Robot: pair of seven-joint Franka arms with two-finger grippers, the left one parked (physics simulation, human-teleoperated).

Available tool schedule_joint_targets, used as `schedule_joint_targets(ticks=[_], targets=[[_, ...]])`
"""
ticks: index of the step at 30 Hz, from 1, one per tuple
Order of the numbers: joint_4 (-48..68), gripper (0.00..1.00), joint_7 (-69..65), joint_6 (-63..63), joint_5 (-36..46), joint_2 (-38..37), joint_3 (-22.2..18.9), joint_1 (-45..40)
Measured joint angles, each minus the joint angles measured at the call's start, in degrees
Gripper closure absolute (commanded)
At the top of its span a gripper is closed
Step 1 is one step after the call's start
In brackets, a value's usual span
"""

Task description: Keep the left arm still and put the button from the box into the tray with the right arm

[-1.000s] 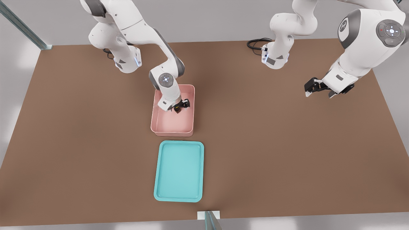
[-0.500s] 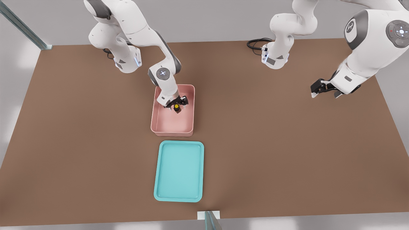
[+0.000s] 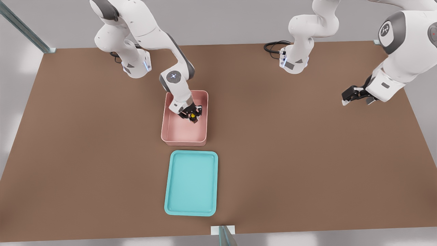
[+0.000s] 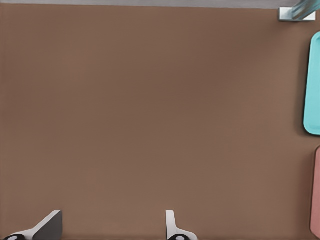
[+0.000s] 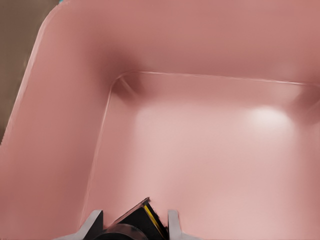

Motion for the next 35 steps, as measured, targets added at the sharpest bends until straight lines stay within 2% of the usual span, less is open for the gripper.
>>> schedule_joint_targets(ticks=[4, 6, 10, 13, 18, 19, 20, 24, 25, 27, 30, 32, 35], targets=[[14.48, 0.59, -1.63, -11.83, 0.16, -1.37, -5.42, -3.18], [24.73, 0.59, -3.43, -19.21, 0.41, 1.21, -7.24, -7.38], [50.61, 0.59, -8.26, -31.41, 4.09, 18.76, -7.65, -18.12], [62.51, 0.59, -11.99, -36.71, 7.37, 29.81, -7.28, -22.33], [71.27, 0.57, -16.08, -41.45, 11.06, 36.97, -6.06, -23.92], [71.9, 0.0, -16.53, -41.99, 11.25, 37.55, -5.88, -24.09], [72.46, 0.0, -16.87, -42.56, 11.28, 37.81, -5.72, -24.4], [75.78, 0.0, -18.2, -45.66, 11.33, 37.61, -5.8, -25.68], [78.15, 0.0, -18.53, -48.54, 10.42, 35.42, -6.17, -26.02], [78.6, 0.0, -19.27, -55.91, 6.23, 25.98, -6.0, -27.1], [74.19, 0.0, -22.1, -65.98, -1.59, 12.22, -1.69, -39.51], [73.63, 0.0, -24.0, -72.46, -5.22, 8.85, -1.98, -44.0], [73.63, 0.0, -26.86, -79.27, -7.88, 7.78, -2.22, -46.53]])
